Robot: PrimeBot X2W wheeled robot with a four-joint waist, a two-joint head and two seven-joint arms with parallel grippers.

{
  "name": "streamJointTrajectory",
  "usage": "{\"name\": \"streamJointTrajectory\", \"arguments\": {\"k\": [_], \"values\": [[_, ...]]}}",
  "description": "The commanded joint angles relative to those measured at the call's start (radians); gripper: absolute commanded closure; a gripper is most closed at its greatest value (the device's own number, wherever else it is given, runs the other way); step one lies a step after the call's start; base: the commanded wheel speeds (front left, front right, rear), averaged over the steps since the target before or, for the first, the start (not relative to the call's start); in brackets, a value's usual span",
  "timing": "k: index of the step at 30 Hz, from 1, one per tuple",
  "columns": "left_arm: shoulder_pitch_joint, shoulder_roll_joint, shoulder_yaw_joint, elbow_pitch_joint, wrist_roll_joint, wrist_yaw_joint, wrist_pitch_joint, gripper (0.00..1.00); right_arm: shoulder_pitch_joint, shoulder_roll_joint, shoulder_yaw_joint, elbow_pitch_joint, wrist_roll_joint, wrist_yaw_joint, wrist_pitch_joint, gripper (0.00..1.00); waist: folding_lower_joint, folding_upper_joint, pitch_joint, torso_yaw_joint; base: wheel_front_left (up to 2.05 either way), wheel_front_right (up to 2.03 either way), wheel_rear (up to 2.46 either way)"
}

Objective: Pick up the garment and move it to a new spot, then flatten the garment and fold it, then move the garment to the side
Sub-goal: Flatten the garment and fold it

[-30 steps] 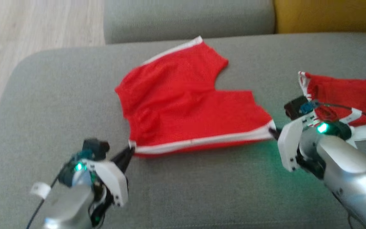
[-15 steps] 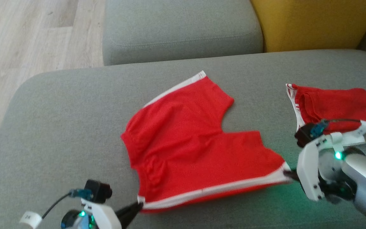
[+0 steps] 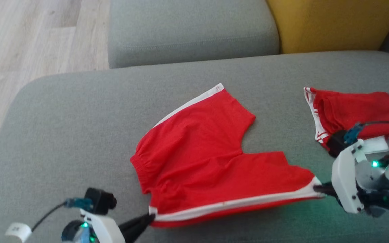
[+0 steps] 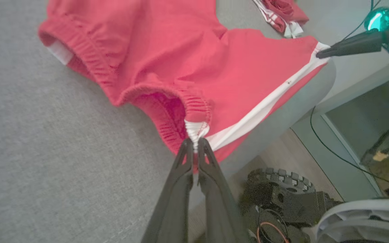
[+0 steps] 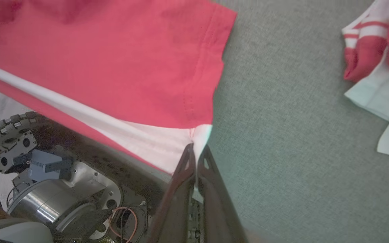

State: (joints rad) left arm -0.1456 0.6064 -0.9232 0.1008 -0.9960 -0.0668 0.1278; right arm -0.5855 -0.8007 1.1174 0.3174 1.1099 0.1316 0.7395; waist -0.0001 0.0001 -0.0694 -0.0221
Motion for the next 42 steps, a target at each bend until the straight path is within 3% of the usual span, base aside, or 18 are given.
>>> {"name": "streamJointTrajectory", "arguments": {"k": [1,9,20,32,42], "values": [[-0.073,0.049,0.069,-0.025,0.000,0.021,-0.021,1.00,-0.036,-0.043,-0.039,-0.006,-0.011,-0.001,-0.005,1.00,0.0001,-0.0001,0.014,0.006,0.00,0.00,0.00],[-0.155,0.029,0.110,-0.065,0.004,0.047,-0.023,1.00,-0.125,-0.007,-0.124,0.012,-0.034,-0.001,-0.002,1.00,0.0001,-0.0001,0.071,0.042,0.00,0.00,0.00],[-0.311,-0.065,0.148,-0.017,0.011,0.019,-0.058,1.00,-0.341,0.078,-0.216,0.108,-0.124,-0.001,0.036,1.00,0.0001,-0.0001,0.204,0.138,0.00,0.00,0.00],[-0.470,-0.198,0.131,0.175,0.040,-0.032,-0.112,1.00,-0.522,0.162,-0.208,0.265,-0.236,-0.001,0.018,1.00,0.0001,-0.0001,0.337,0.247,0.00,0.00,0.00],[-0.546,-0.278,0.100,0.301,0.039,-0.055,-0.158,1.00,-0.582,0.179,-0.170,0.354,-0.265,-0.001,-0.046,1.00,0.0001,-0.0001,0.404,0.298,0.00,0.00,0.00]]}}
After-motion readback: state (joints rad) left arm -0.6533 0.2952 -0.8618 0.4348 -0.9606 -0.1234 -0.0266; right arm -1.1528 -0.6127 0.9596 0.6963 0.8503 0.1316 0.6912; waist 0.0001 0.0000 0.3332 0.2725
